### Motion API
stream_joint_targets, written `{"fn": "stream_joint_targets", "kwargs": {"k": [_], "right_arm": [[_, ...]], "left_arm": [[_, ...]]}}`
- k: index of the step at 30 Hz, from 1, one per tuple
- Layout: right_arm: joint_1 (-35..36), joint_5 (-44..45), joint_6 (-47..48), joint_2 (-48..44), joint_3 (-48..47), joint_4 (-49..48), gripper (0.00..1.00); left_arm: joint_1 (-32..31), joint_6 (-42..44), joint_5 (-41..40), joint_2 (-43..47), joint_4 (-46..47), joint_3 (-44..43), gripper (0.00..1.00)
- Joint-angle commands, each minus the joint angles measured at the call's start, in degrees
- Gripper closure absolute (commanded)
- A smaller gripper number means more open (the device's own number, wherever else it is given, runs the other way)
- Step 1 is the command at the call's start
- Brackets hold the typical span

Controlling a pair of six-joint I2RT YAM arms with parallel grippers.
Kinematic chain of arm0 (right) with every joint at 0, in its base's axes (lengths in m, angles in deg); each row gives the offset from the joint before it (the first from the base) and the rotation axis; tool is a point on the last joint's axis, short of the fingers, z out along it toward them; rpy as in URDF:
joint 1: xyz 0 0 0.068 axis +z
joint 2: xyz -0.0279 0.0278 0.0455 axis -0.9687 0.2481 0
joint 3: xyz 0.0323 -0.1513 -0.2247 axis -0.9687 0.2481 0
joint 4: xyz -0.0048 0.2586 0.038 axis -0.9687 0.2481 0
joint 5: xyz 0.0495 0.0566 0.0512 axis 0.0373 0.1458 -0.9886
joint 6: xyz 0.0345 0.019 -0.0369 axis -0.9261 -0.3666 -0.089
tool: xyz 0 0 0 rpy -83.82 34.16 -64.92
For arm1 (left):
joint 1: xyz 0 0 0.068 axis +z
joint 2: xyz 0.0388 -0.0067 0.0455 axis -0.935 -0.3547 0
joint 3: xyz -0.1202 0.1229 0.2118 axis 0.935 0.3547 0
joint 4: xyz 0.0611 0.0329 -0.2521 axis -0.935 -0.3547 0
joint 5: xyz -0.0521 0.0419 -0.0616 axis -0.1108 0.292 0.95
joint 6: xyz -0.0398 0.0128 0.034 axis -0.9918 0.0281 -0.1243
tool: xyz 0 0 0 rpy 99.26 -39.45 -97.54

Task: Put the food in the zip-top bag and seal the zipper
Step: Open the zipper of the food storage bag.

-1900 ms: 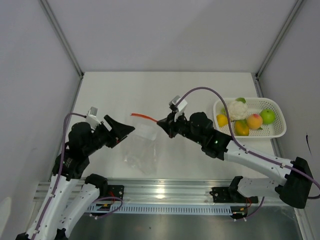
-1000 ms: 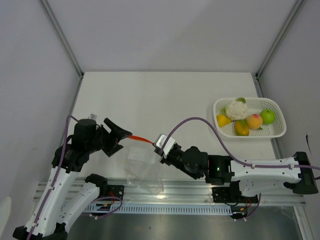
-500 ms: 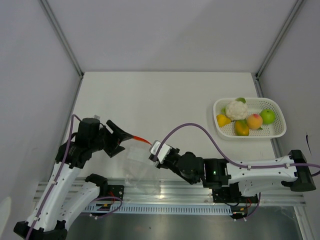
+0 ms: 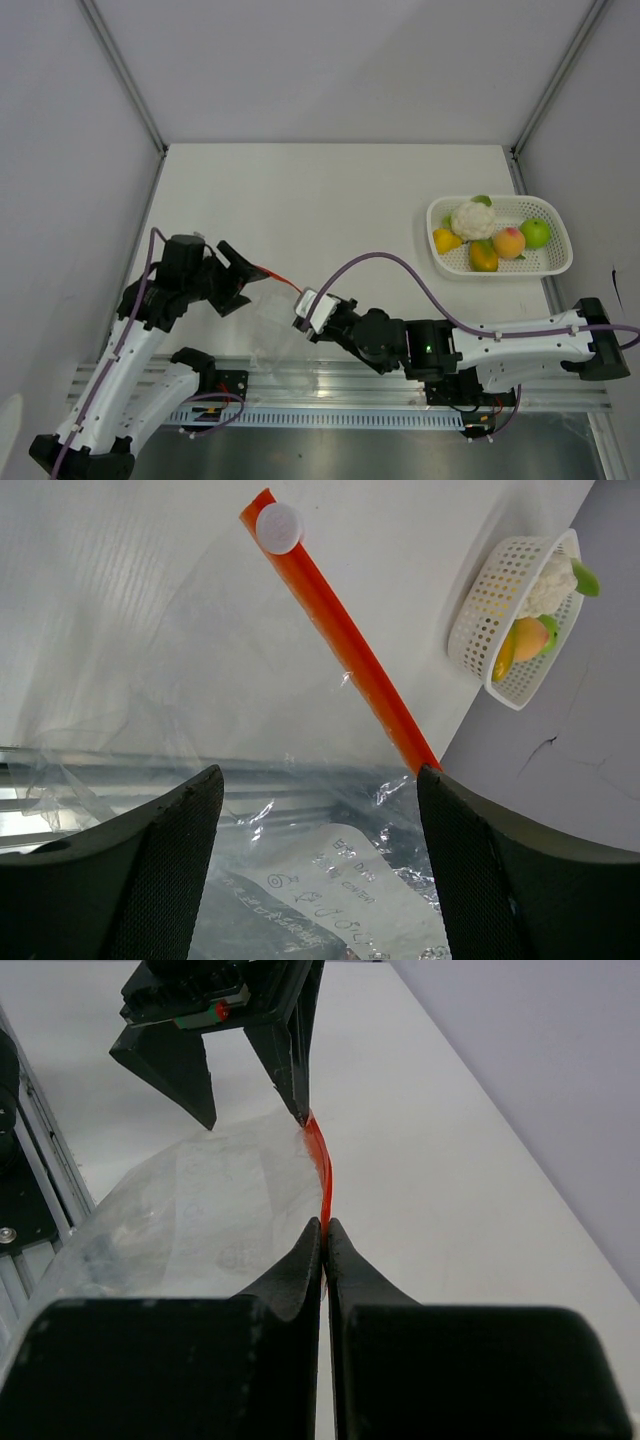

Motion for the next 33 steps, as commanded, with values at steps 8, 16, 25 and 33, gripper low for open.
{"fn": "stream_joint_targets", "kwargs": {"k": [8,16,25,33], "right_arm": [[1.77,2.39,2.12,1.26,-3.60,0.92,1.00],[3.18,3.62,3.35,2.05,-3.77,0.65,1.00],[5.02,5.02,5.63,3.02,-4.65,0.22,1.00],[6.87,6.08,7.92,3.55,-5.62,0.21,1.00]], "left_arm": [[-0.26,-1.43,-1.17,4.91,-1.91,-4.59,0.19],[-0.26,-1.25,-0.20,3.95,-1.73,-3.54,0.18],[-0.26,-0.02,-0.55,1.40,-1.12,-2.92,0.18],[-0.35,2.44,0.94,-0.71,-1.02,-3.54,0.21]]}}
